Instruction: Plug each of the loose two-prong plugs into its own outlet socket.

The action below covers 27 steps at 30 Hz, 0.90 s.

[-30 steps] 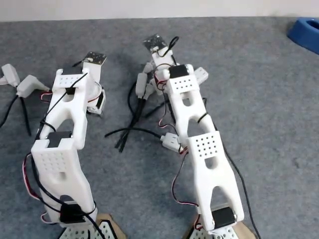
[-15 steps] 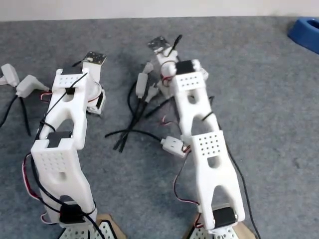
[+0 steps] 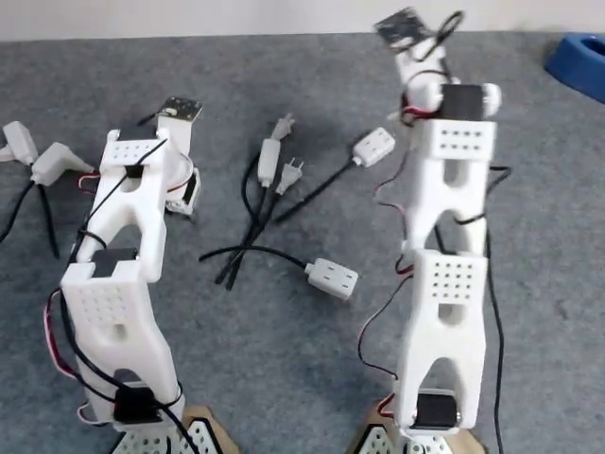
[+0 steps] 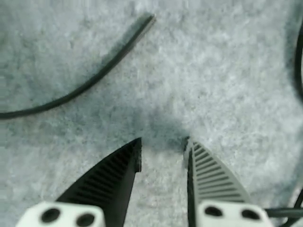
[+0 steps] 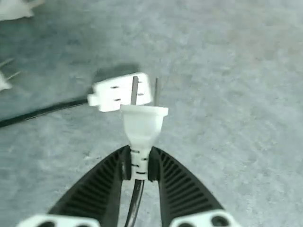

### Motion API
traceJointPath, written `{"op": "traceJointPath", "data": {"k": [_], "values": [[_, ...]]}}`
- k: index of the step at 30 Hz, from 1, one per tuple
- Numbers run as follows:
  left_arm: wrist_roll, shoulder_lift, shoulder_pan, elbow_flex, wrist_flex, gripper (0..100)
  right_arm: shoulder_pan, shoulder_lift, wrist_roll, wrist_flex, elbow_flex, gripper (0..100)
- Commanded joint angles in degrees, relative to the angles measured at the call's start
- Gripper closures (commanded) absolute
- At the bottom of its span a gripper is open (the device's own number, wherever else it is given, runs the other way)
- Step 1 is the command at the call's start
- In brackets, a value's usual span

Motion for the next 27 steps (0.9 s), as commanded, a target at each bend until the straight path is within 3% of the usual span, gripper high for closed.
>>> {"op": "traceJointPath", "data": {"k": [1, 4, 6, 12, 17, 22, 27], "values": [[0.44, -0.57, 4.88, -7.43, 0.35, 84, 0.75, -7.52, -1.93, 1.19, -2.24, 99.2], [0.53, -0.57, 7.08, -13.58, 3.25, 84, 0.04, -13.05, -2.11, 1.27, -0.66, 99.3], [0.62, -0.57, 7.6, -18.59, 5.8, 84, 0.04, -20.0, -1.93, 1.36, 8.4, 99.4], [2.9, -0.57, 8.75, -34.42, 18.55, 84, -3.3, -55.78, -2.55, 0.57, 66.95, 99.3], [4.04, -0.66, 12.09, -49.1, 29.98, 84, -12.88, -81.36, -5.54, -7.43, 97.71, 99.3], [4.4, -4.26, 11.91, -47.87, 30.68, 84, -15.34, -99.82, -7.21, -20.88, 121.63, 99.2], [4.31, -14.64, 12.79, -40.92, 30.33, 84, -15.34, -104.75, -7.74, -33.45, 139.74, 99.2]]}}
